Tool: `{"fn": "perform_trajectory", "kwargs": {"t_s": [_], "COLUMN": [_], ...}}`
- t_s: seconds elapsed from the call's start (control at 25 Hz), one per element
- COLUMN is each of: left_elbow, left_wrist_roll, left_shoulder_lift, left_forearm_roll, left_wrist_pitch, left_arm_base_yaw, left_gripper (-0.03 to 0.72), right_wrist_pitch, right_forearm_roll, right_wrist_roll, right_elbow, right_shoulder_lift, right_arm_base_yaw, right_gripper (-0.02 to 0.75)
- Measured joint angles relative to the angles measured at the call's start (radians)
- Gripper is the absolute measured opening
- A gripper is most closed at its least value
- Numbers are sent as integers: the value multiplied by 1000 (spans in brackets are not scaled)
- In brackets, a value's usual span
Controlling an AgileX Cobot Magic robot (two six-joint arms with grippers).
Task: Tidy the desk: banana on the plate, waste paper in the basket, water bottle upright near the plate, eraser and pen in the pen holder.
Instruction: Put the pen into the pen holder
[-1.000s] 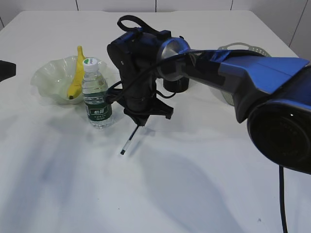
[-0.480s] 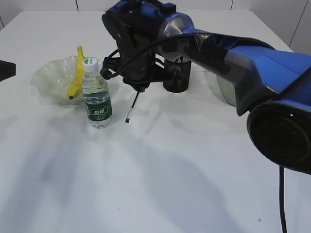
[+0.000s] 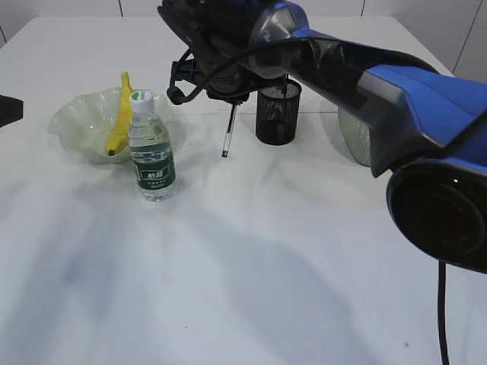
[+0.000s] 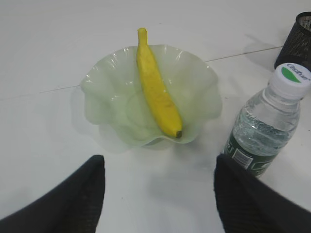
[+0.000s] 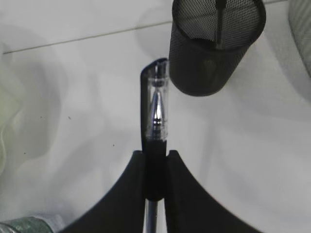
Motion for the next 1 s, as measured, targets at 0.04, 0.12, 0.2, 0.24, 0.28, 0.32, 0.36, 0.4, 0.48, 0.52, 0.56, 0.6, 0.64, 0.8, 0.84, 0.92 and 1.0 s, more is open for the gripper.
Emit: {"fn": "perform_trajectory", "kwargs": {"t_s": [0.04, 0.12, 0.2, 0.24, 0.28, 0.32, 0.36, 0.4, 0.48, 0.52, 0.56, 0.6, 0.64, 0.8, 0.84, 0.92, 1.0], "left_elbow": [0, 0, 0, 0, 0, 0, 0, 0, 0, 0, 0, 0, 0, 0, 0, 0, 0], "left_wrist_roll": [2, 2, 4, 6, 6, 7, 7, 8, 8, 10, 10, 10, 10, 12, 12, 12, 12], "left_shoulder_lift": [0, 0, 0, 0, 0, 0, 0, 0, 0, 0, 0, 0, 0, 0, 0, 0, 0], "left_forearm_roll": [0, 0, 0, 0, 0, 0, 0, 0, 0, 0, 0, 0, 0, -2, -2, -2, -2], "left_wrist_pitch": [-2, -4, -6, -9, -11, -13, -16, -18, -18, -18, -18, -18, -18, -19, -21, -23, -25], "left_arm_base_yaw": [0, 0, 0, 0, 0, 0, 0, 0, 0, 0, 0, 0, 0, 0, 0, 0, 0], "left_gripper": [496, 496, 496, 496, 496, 496, 496, 496, 496, 496, 496, 496, 496, 496, 496, 496, 496], "right_wrist_pitch": [1, 2, 4, 4, 4, 4, 4, 6, 6, 6, 3, -9, -20, -101, -126, -174, -231], "right_forearm_roll": [-17, -50, -76, -85, -90, -97, -99, -109, -124, -127, -131, -132, -133, -141, -142, -149, -153], "right_wrist_roll": [-2, -9, -11, -12, -12, -13, -13, -13, -13, -13, -16, -24, -31, -85, -95, -103, -107], "right_elbow": [-5, -22, -39, -53, -66, -78, -92, -106, -131, -143, -153, -159, -167, -179, -179, -179, -179], "right_shoulder_lift": [0, 0, 0, 0, 0, 0, 0, 0, 0, 0, 0, 0, 0, 0, 0, 0, 0], "right_arm_base_yaw": [0, -2, -8, -11, -15, -21, -28, -37, -55, -64, -74, -85, -93, -135, -145, -166, -190], "right_gripper": [52, 52, 52, 52, 52, 52, 52, 52, 51, 51, 51, 51, 51, 51, 51, 51, 51]}}
